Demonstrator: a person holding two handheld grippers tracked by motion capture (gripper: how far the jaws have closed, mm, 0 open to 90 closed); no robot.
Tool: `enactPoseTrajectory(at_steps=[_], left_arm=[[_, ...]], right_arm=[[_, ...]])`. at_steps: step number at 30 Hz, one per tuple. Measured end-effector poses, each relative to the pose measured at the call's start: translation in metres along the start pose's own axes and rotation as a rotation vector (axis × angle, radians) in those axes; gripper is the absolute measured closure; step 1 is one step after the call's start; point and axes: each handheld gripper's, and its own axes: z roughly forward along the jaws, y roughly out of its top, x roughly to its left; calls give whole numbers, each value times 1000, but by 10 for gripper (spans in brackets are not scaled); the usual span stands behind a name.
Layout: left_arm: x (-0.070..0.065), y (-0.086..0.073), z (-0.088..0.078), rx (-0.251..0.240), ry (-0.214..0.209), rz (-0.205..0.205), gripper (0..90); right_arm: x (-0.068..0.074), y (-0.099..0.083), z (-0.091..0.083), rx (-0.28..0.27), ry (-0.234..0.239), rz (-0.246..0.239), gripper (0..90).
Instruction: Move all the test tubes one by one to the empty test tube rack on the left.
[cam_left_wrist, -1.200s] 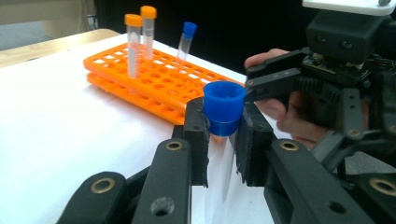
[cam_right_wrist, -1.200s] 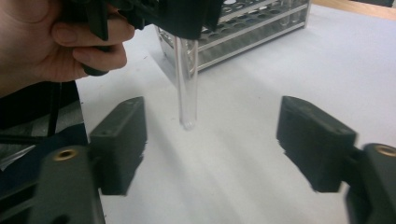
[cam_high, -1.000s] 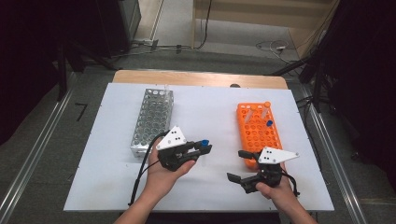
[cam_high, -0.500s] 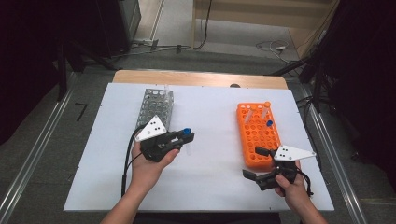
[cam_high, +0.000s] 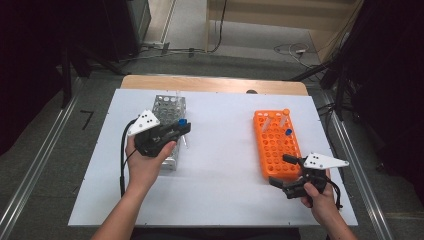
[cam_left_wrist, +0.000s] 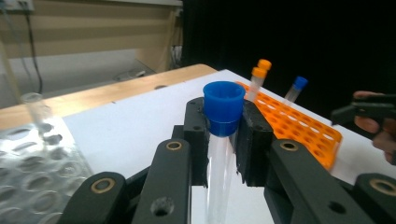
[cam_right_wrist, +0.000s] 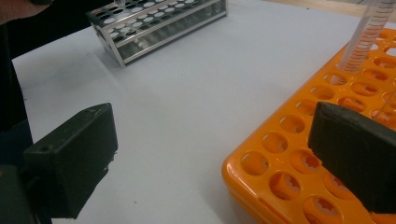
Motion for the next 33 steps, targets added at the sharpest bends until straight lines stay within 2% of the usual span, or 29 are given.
enactPoseTrajectory(at_steps=[8,15,23,25,29,33], left_arm=[[19,11,1,-15,60,-6,765],[33,19,12,-21,103,-6,765],[52,22,25,-51,163,-35,765],[57,23,29,-43,181,-38,765],[65,25,37,-51,190,-67,765],[72,28,44,-59,218,-73,765]], right_arm=[[-3,0,-1,-10,-9,18,0],[-7,-1,-1,-3,-11,31,0],[-9,-2,-3,-4,-14,38,0],[-9,-2,-2,-3,-15,36,0],[-9,-2,-2,-1,-18,33,0],[-10,-3,-2,-5,-19,36,0]])
